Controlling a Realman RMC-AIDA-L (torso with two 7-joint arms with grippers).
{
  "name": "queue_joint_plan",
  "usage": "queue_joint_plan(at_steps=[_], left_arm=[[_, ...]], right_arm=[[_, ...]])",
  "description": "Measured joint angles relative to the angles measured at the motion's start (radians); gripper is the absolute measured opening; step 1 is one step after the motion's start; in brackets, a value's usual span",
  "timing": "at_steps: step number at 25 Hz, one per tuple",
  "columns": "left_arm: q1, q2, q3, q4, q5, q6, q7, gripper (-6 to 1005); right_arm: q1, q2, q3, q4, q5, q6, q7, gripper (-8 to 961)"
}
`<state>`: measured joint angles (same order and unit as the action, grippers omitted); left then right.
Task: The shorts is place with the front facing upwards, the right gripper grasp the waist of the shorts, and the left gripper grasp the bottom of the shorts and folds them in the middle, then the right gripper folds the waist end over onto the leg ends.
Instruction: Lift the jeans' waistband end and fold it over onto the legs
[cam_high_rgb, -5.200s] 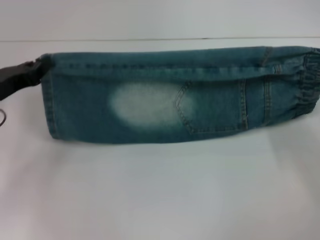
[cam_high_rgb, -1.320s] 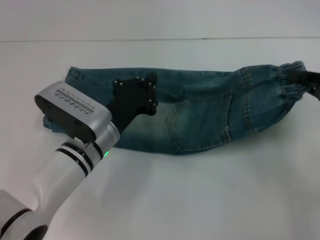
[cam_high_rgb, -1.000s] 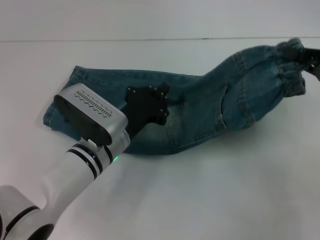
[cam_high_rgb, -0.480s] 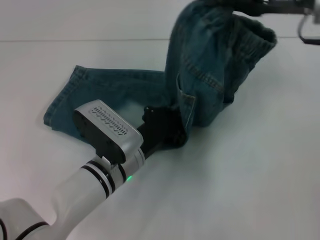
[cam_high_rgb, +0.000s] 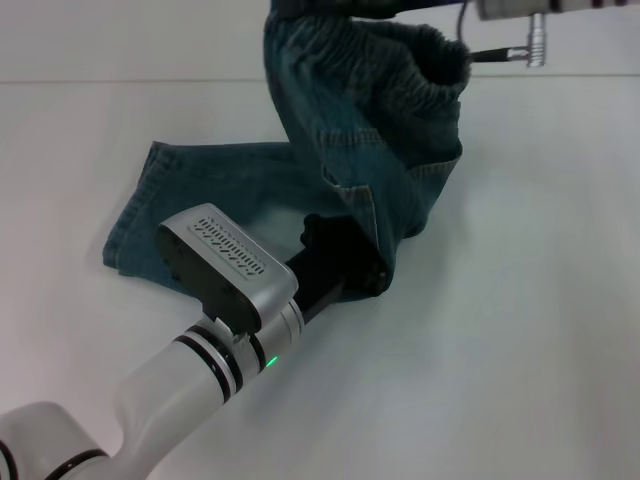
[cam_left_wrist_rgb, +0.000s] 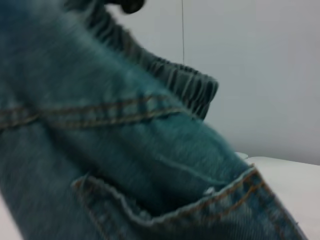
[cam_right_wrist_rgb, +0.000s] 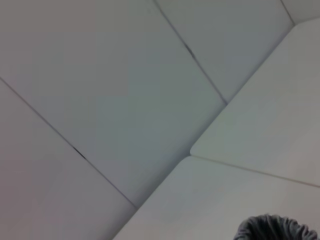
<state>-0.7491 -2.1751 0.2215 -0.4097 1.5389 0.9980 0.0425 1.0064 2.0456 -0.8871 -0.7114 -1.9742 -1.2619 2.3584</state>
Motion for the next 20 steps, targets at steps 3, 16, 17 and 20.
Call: queue_joint_plan(at_steps=[3, 16, 17, 20], left_arm=[[0.0, 0.0, -0.003, -0.006, 0.009, 0.0, -0.003, 1], [0.013, 0.0, -0.021, -0.02, 0.011, 0.002, -0.008, 0], [0.02, 0.0, -0.031, -0.02, 0.011, 0.002, -0.008, 0], [0.056, 0.0, -0.076, -0.018, 0.011, 0.006, -0.004, 0]], right_arm=[[0.029, 0.012, -0.022, 0.048, 0.0, 0.032, -0.021, 73], [0.13, 0.049, -0.104, 0.159, 0.03, 0.126, -0.072, 70], [0.131, 0.049, -0.108, 0.163, 0.033, 0.127, -0.075, 70], [0.123, 0.05, -0.115, 0.165, 0.046, 0.127, -0.076, 72]])
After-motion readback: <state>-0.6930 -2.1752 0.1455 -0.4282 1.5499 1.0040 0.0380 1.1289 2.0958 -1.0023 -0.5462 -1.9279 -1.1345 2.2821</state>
